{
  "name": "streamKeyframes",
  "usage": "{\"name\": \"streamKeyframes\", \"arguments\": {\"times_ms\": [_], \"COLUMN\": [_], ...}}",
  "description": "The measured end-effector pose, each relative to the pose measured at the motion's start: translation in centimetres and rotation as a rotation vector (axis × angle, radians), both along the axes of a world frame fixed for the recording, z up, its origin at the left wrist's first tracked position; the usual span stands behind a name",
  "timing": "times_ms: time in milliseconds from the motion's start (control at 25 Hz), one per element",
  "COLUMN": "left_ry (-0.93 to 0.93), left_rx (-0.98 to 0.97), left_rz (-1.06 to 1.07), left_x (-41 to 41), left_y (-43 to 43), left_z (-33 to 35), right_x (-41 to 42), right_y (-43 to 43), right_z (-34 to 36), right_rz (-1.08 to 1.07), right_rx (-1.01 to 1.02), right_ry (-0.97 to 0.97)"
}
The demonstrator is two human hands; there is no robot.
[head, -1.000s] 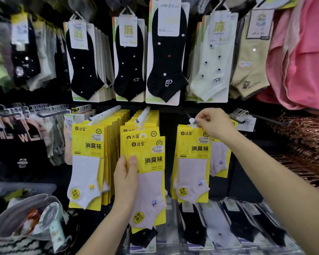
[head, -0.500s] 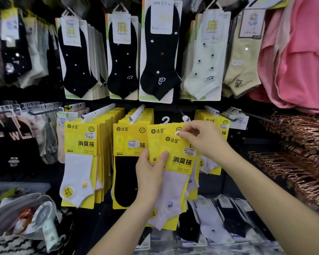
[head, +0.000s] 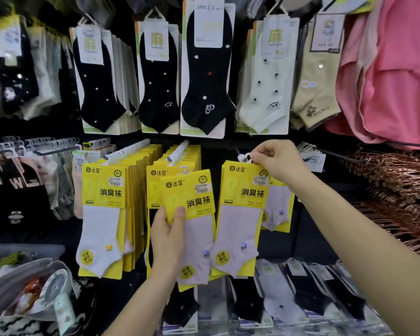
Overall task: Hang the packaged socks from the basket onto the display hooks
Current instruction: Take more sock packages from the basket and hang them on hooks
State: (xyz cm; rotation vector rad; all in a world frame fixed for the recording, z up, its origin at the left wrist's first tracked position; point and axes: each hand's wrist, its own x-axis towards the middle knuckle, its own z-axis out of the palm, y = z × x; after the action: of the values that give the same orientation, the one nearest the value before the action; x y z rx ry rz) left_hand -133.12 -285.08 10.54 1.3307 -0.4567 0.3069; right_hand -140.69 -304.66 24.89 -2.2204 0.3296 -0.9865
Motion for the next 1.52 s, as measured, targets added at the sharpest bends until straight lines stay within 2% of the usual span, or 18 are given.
{"name": "streamKeyframes", "arguments": {"times_ms": [320, 480, 560, 640, 720, 1040, 1240, 1400, 1520], "left_ry": [-0.026, -0.063, -0.070, -0.061, -0.050, -0.020, 0.085, 0.119, 0.138], "left_rx": [0.061, 0.102, 0.104, 0.105, 0.107, 0.141, 0.181, 0.207, 0.320], "left_rz": [-0.033, -0.103, -0.143, -0.193, -0.238, -0.274, -0.240, -0.184, -0.170], "left_x": [0.7, -0.7, -1.5, -2.2, -2.8, -2.6, -1.7, -1.2, -0.8], "left_y": [1.9, 0.2, -1.0, -2.3, -3.6, -7.0, -7.8, -7.7, -7.5], "left_z": [0.4, 1.2, 1.4, 1.7, 1.8, 2.8, 1.7, 0.2, -0.8], "right_x": [1.9, 0.9, 0.0, -0.9, -1.3, 0.3, 2.3, 3.4, 4.1], "right_y": [-0.4, 0.3, 1.3, 2.4, 2.4, -0.4, -1.2, -1.8, -1.7], "right_z": [-0.6, -0.4, -0.3, -0.6, -0.9, 0.2, -0.4, -1.2, -1.7], "right_rz": [-0.066, -0.127, -0.008, 0.148, 0.187, -0.074, -0.113, -0.137, -0.137], "right_rx": [-0.030, -0.073, -0.093, -0.129, -0.167, -0.164, -0.165, -0.145, -0.112], "right_ry": [0.093, -0.062, -0.130, -0.056, 0.011, 0.010, 0.111, 0.055, 0.013]}}
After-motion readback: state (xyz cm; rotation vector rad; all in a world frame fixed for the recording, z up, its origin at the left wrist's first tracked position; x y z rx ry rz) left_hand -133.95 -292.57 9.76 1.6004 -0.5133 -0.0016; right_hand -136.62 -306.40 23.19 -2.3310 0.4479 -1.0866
